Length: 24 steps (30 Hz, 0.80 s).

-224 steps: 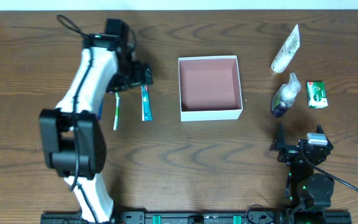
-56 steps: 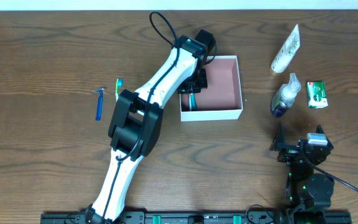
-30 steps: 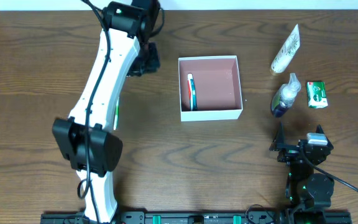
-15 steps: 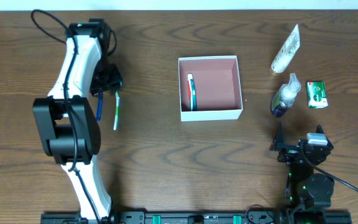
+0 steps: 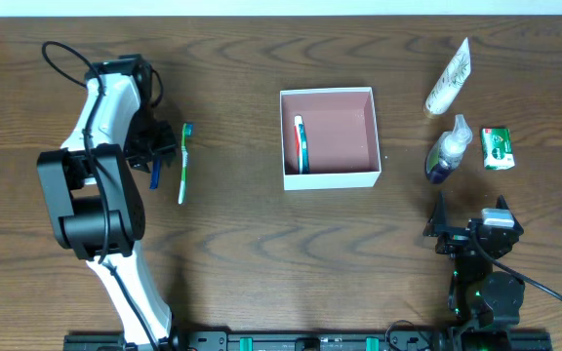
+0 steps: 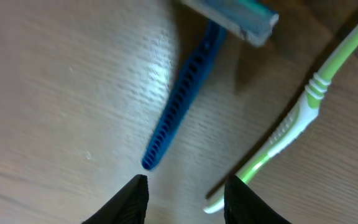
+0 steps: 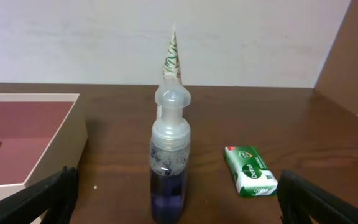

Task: Pack container
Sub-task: 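Release the toothpaste, move left gripper to blue razor and grasp it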

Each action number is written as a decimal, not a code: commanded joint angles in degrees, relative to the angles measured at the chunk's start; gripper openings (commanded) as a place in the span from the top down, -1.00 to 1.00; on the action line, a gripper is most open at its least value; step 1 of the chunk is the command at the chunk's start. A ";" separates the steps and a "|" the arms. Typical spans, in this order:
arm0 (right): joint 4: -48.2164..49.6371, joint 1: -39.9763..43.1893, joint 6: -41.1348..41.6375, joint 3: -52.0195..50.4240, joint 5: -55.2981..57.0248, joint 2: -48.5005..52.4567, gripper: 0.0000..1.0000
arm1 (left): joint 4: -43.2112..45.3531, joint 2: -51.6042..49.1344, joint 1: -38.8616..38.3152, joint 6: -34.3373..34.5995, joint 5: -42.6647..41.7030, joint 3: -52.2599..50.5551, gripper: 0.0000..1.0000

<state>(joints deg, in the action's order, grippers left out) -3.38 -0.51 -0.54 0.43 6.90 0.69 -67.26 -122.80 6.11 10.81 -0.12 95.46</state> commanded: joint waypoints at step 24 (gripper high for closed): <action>-0.24 -0.63 -0.39 -0.11 -0.07 -0.31 -0.99 | 6.51 -4.28 2.40 -10.40 -1.51 -2.45 0.17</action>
<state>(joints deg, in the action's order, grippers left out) -3.38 -0.51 -0.54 0.43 6.90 0.69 -60.93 -125.49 8.25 1.41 -0.95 93.38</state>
